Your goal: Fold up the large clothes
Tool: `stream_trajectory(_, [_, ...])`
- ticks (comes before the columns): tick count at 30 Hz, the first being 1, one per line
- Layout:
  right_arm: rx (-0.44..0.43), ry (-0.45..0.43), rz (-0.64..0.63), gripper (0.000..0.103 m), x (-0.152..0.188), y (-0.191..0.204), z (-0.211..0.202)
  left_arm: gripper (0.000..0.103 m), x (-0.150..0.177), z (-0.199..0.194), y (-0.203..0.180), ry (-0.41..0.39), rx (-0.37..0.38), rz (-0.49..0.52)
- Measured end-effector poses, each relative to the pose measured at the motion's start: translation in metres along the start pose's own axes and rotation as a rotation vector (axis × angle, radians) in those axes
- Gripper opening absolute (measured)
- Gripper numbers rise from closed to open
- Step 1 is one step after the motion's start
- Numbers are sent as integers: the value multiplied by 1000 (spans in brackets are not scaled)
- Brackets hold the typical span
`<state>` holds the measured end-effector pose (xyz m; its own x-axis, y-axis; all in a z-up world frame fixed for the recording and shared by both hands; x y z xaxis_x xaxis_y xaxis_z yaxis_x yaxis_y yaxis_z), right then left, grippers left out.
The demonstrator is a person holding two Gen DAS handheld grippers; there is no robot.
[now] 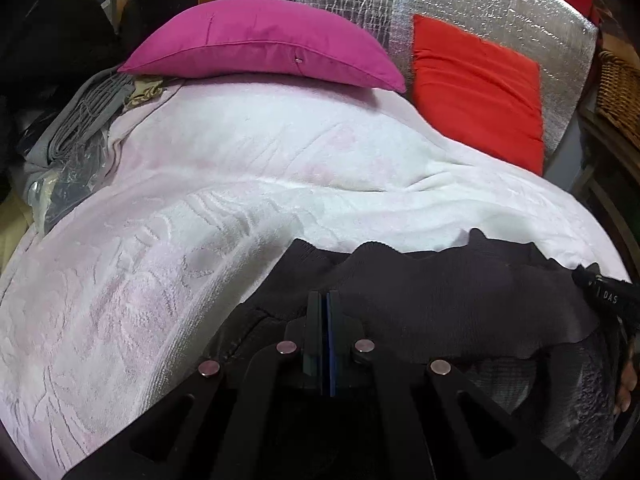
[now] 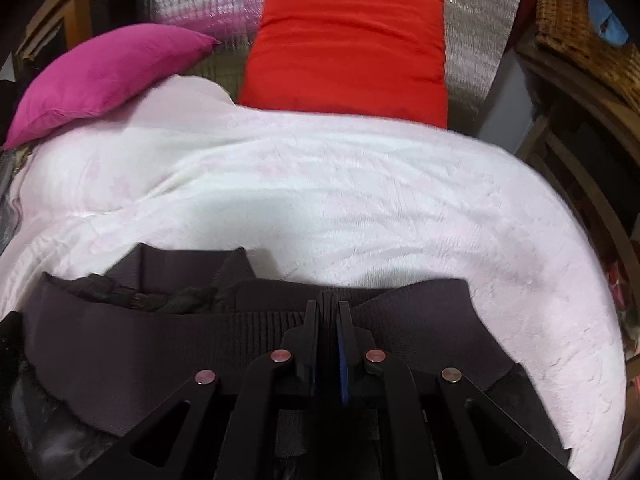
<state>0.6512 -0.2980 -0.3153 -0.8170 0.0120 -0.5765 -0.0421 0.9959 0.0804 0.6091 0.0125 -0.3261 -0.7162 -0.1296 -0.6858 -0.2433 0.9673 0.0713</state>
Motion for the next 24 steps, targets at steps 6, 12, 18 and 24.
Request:
stream_trajectory(6, [-143,29,129,15,4,-16,-4,2,-2,-19,-6,-63,-86,60])
stream_trajectory(12, [-361,-32,256,85,20,-31,-60,35,-6,-66,-4,-172,-150,140])
stream_trajectory(18, [-402,-136,249,85,47,-35,-135,49,-2,-135,-2,-335,-201,212])
stream_trajectory(24, [-400,-134,235,85,93,-34,-184,52,16,-191,5,-409,-184,209])
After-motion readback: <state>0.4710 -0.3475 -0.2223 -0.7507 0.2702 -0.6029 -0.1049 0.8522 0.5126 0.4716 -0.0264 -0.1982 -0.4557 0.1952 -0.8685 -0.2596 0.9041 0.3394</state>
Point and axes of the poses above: each gripper's, at about its wrist camera, not at the fingertips, and z roughly the way its jaws point, y to its left, x to its underside, the point moved 3 cm from there along z, roughly the way its jaws point, and after that the axes turned 12 degrees about -x, right-handed, at the moved point
